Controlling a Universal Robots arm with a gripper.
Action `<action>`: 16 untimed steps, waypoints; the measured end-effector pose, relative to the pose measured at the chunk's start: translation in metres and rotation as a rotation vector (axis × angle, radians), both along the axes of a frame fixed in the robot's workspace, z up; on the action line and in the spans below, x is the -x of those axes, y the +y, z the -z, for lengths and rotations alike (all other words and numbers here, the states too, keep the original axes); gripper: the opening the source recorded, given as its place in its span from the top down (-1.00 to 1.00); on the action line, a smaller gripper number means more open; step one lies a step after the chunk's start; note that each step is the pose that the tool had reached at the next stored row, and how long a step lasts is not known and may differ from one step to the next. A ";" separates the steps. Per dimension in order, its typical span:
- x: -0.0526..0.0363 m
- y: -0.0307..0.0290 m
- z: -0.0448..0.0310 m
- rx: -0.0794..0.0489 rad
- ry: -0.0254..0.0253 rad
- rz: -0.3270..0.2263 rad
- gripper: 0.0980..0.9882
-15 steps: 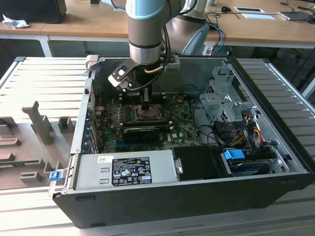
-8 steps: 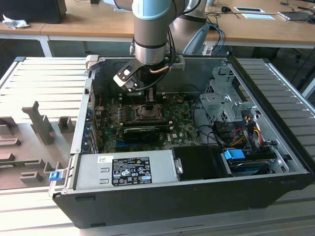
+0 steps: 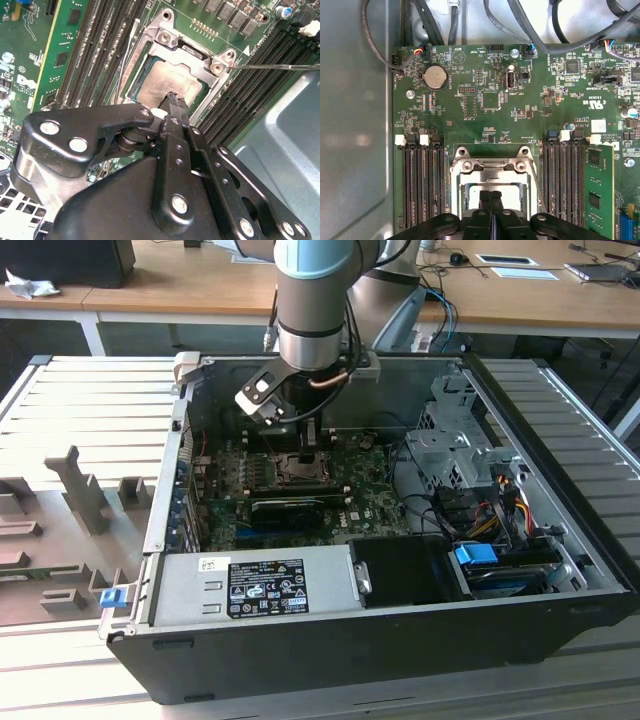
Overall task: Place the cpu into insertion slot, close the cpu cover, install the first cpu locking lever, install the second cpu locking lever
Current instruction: 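Install the first cpu locking lever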
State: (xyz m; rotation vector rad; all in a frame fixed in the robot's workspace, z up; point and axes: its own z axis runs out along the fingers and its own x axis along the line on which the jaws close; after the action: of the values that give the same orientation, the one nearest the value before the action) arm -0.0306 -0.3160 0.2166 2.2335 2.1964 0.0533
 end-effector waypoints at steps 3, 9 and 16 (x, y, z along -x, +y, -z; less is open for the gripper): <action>0.0000 0.0000 -0.0024 0.000 0.0000 0.000 0.98; 0.0000 0.0000 -0.0078 0.000 0.0000 0.001 0.98; 0.0000 0.0000 -0.0236 0.000 0.0000 0.002 0.98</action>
State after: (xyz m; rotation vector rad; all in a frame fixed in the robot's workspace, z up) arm -0.0306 -0.3160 0.2402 2.2358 2.1939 0.0534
